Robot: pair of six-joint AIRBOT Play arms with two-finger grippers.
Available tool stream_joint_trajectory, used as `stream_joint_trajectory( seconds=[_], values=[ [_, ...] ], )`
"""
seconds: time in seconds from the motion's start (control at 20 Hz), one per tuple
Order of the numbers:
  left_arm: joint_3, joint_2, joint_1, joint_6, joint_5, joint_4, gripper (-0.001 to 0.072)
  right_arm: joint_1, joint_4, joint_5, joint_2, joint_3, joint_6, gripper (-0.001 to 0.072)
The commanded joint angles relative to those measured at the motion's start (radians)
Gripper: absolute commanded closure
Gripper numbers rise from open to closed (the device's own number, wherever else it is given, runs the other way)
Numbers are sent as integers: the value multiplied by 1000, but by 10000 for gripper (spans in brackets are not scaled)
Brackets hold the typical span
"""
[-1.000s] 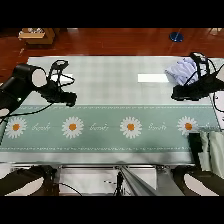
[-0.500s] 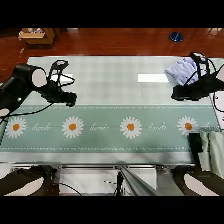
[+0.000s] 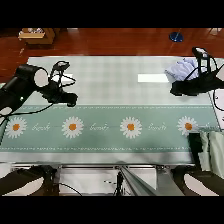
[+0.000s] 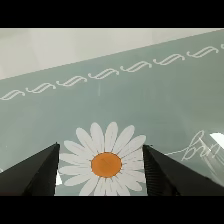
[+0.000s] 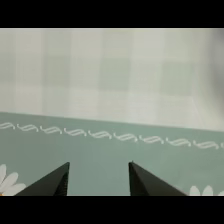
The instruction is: Fold the shirts.
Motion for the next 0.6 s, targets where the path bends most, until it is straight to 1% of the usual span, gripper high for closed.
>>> stream_joint_trajectory(
  seconds=[0.0, 0.05, 0.1, 0.15, 0.2, 0.25, 0.35, 0.45, 0.55],
  values=[
    [5, -7, 5, 62, 53, 44, 82, 0, -109, -228, -1, 20, -18, 262],
    [17, -7, 11, 61, 55, 79, 82, -8, -244, -301, -2, 45, 74, 262],
    [32, -6, 18, 61, 55, 104, 81, -28, -360, -338, -13, 75, 163, 262],
    [53, -6, 30, 61, 55, 111, 82, -64, -442, -337, -40, 118, 225, 262],
    [72, -6, 42, 60, 56, 111, 81, -109, -450, -317, -77, 161, 230, 262],
    [91, -6, 50, 60, 56, 111, 81, -158, -427, -298, -123, 202, 224, 261],
    [118, -6, 56, 61, 56, 111, 81, -235, -370, -267, -216, 261, 181, 261],
    [131, -6, 56, 61, 55, 111, 81, -278, -329, -251, -304, 291, 135, 230],
    [131, -5, 56, 61, 55, 111, 81, -299, -314, -234, -381, 308, 106, 228]
  ],
)
